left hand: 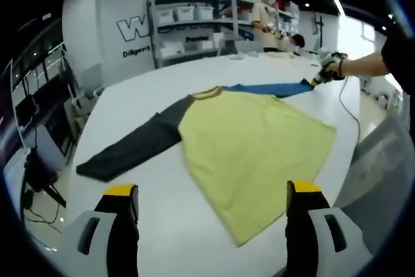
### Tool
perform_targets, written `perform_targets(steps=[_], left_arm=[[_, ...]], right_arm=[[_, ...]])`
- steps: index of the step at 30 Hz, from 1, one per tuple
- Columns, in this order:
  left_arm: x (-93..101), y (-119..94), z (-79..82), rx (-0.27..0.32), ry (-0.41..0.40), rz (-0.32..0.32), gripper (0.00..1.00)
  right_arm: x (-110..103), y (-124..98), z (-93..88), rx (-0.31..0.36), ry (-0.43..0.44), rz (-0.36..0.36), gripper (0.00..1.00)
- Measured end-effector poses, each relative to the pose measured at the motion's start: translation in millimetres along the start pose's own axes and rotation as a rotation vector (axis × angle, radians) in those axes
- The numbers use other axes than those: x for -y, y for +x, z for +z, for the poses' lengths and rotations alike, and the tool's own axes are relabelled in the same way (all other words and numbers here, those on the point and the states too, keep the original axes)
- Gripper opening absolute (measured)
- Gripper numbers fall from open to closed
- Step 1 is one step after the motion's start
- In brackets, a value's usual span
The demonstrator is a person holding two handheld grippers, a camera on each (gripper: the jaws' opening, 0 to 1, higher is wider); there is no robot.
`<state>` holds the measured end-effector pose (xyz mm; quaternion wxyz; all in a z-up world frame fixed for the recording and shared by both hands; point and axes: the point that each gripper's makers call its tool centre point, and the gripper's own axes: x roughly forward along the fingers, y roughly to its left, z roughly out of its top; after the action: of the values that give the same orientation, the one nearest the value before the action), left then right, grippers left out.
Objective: Fold the garment on the visible template until the final outline fits inside the template.
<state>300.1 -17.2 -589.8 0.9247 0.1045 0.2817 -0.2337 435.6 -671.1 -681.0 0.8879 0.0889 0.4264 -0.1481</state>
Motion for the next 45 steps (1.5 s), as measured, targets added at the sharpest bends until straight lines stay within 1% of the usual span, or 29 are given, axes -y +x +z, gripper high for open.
perform_targets(steps=[2,4,7,10,13,15,17,19,21,24,27,29,30,31,35,37,39,41,44,45], left_arm=[[0.4,-1,1.0,0.005,-0.001,0.0,0.92],[0.7,-2,1.0,0.003,-0.003,-0.002,0.92],[0.8,-3,0.6,0.0,0.002,-0.001,0.93],[1.2,-4,-0.6,-0.003,-0.005,-0.003,0.94],[2.5,-4,-1.4,-0.007,-0.004,-0.004,0.94],[3.6,-5,-1.7,-0.008,-0.004,-0.007,0.95],[4.4,-5,-3.2,-0.014,-0.002,-0.01,0.95],[4.2,-5,-4.5,-0.019,0.0,-0.01,0.95],[4.4,-6,-5.0,-0.02,-0.003,-0.01,0.95],[5.7,-7,-4.9,-0.02,-0.005,-0.013,0.95],[5.7,-8,-5.8,-0.026,-0.002,-0.013,0.95],[5.1,-9,-5.6,-0.024,-0.004,-0.009,0.95],[5.3,-10,-5.5,-0.023,-0.005,-0.01,0.95],[5.5,-10,-5.6,-0.023,-0.006,-0.011,0.95],[2.4,-12,-7.5,-0.027,-0.007,-0.005,0.95],[1.0,-12,-8.0,-0.026,-0.01,0.0,0.95],[0.5,-13,-8.6,-0.028,-0.011,0.001,0.94],[0.6,-13,-9.7,-0.033,-0.009,0.001,0.94],[0.9,-13,-10.0,-0.035,-0.007,0.0,0.94],[1.3,-14,-9.9,-0.033,-0.007,-0.001,0.95]], right_arm=[[4,-2,-0.4,0.009,-0.015,-0.012,0.0],[9,2,-3.1,-0.004,-0.008,-0.009,0.0],[8,-3,-4.5,0.002,-0.004,-0.001,0.0],[10,-1,-4.5,0.002,0.017,0.007,0.0],[7,-4,-6.6,-0.004,-0.011,0.009,0.0],[9,-5,-1.7,0.012,-0.022,0.013,0.0],[8,-7,7.1,0.047,-0.005,0.023,0.01],[8,-5,7.3,0.034,-0.005,0.03,0.11],[5,-7,7.6,0.04,-0.002,0.043,0.19],[2,-1,9.7,0.042,0.005,0.068,0.25],[-1,5,7.4,0.046,-0.036,0.075,0.29],[-1,10,5.0,0.037,-0.045,0.076,0.28],[-2,9,8.4,0.058,-0.062,0.073,0.28],[-3,9,7.5,0.057,-0.063,0.075,0.28],[0,9,7.5,0.047,-0.142,0.036,0.21],[-3,10,8.1,0.046,-0.122,0.049,0.17],[-8,9,9.0,0.066,-0.143,0.051,0.12],[-10,9,8.4,0.067,-0.147,0.055,0.07],[-7,8,9.6,0.066,-0.155,0.052,0.01],[-7,7,9.2,0.061,-0.157,0.047,0.0]])
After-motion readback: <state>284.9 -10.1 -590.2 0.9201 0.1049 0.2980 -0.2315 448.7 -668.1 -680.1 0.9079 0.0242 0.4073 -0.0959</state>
